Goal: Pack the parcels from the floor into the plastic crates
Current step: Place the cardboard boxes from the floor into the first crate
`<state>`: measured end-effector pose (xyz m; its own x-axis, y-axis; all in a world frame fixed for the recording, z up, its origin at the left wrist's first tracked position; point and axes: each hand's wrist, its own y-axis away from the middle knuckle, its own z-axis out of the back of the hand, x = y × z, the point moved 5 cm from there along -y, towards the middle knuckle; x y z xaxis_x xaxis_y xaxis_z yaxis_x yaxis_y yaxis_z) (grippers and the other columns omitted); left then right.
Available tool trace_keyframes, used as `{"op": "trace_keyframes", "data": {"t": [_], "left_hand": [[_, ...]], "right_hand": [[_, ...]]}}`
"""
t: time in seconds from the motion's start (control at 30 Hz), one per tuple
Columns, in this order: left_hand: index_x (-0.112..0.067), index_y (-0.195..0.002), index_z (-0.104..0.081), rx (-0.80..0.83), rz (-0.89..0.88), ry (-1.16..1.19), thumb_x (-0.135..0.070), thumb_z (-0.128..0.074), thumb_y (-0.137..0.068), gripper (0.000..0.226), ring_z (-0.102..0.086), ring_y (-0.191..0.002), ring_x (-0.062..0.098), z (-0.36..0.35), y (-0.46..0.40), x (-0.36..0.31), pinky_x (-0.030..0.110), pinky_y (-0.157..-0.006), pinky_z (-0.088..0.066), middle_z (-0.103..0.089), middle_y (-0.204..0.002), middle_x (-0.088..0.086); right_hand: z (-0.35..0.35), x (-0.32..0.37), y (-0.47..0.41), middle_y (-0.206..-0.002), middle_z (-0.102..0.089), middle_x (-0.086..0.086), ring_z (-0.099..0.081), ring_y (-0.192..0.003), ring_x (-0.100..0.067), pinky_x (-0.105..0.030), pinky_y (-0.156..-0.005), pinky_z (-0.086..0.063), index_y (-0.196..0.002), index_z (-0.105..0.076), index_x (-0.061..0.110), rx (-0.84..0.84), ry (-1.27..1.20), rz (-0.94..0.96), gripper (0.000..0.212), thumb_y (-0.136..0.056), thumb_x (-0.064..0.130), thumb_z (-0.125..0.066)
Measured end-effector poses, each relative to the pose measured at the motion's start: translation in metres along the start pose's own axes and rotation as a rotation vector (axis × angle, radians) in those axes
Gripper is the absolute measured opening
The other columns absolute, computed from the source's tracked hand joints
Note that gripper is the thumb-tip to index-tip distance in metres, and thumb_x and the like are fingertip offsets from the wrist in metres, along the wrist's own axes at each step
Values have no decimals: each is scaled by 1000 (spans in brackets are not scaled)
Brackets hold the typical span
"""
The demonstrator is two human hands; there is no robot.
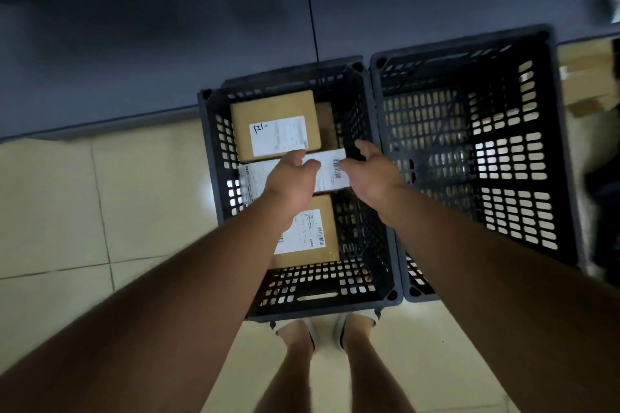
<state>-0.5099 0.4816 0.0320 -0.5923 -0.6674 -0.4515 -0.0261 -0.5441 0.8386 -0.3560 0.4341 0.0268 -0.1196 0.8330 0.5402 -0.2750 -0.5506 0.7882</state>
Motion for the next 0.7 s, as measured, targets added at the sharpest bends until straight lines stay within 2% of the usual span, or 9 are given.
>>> {"op": "trace_keyframes", "data": {"t": [0.13, 0.23, 0.3, 0.37, 0.43, 0.5, 0.57, 0.6, 0.7], "left_hand": [[-28, -151, -45, -4, -101, -33, -36, -56, -99, 54, -57, -125, 24, 6, 42, -49, 41, -110, -46, -55, -145, -2], [-28, -151, -46, 19, -180, -84, -37, -57, -99, 54, -58, -122, 23, 5, 77, -80, 37, -108, -47, -56, -145, -2], [-26, -150, -47, 46, -243, -127, -35, -57, -100, 52, -58, -119, 18, 0, 99, -95, 25, -92, -49, -54, -148, -4], [-26, -149, -47, 71, -281, -166, -34, -56, -101, 49, -55, -114, 13, -4, 120, -105, 19, -79, -42, -52, -149, -6], [-27, -150, -47, 87, -304, -208, -34, -55, -102, 49, -53, -123, 15, -7, 139, -111, 21, -88, -36, -51, -150, -6], [-27, -150, -46, 103, -329, -274, -34, -56, -102, 50, -50, -132, 17, -12, 155, -116, 24, -93, -34, -51, -151, -6], [-27, -151, -45, 127, -363, -352, -34, -56, -102, 51, -51, -133, 18, -18, 169, -119, 25, -96, -35, -49, -152, -5], [-27, -152, -44, 139, -373, -385, -34, -55, -102, 52, -53, -131, 19, -22, 175, -120, 27, -96, -37, -49, -153, -5], [-29, -152, -42, 171, -381, -473, -36, -54, -102, 52, -55, -129, 21, -38, 191, -121, 32, -97, -42, -47, -153, -5]], "right_hand": [[39, 29, 44, -153, -46, 0, -50, -86, -7, -14, -62, -39, -159, -28, 31, -45, 14, 32, 65, -100, 37, -54], [68, 40, 76, -145, -51, -2, -48, -75, -1, -12, -57, -41, -159, -27, 32, -105, -19, 31, 68, -99, 38, -58], [84, 40, 94, -125, -55, -1, -56, -78, -9, -21, -64, -49, -158, -27, 36, -145, -66, 30, 72, -95, 43, -60], [99, 38, 115, -129, -51, 7, -62, -87, -16, -27, -72, -54, -155, -28, 40, -182, -80, 25, 71, -93, 46, -60], [114, 31, 134, -149, -46, 4, -64, -108, -24, -35, -87, -58, -155, -28, 41, -226, -65, 10, 71, -92, 48, -59], [127, 20, 151, -157, -39, 2, -62, -115, -28, -35, -87, -57, -156, -28, 39, -256, -45, -6, 71, -93, 48, -59], [140, 8, 169, -156, -38, 2, -62, -114, -26, -30, -79, -54, -156, -29, 38, -286, -43, -19, 70, -94, 47, -60], [147, 2, 179, -155, -41, 1, -62, -114, -25, -30, -80, -54, -156, -30, 37, -301, -54, -32, 70, -94, 48, -61], [167, -20, 207, -148, -50, -1, -61, -120, -28, -42, -98, -54, -154, -31, 37, -344, -73, -49, 73, -89, 52, -62]]}}
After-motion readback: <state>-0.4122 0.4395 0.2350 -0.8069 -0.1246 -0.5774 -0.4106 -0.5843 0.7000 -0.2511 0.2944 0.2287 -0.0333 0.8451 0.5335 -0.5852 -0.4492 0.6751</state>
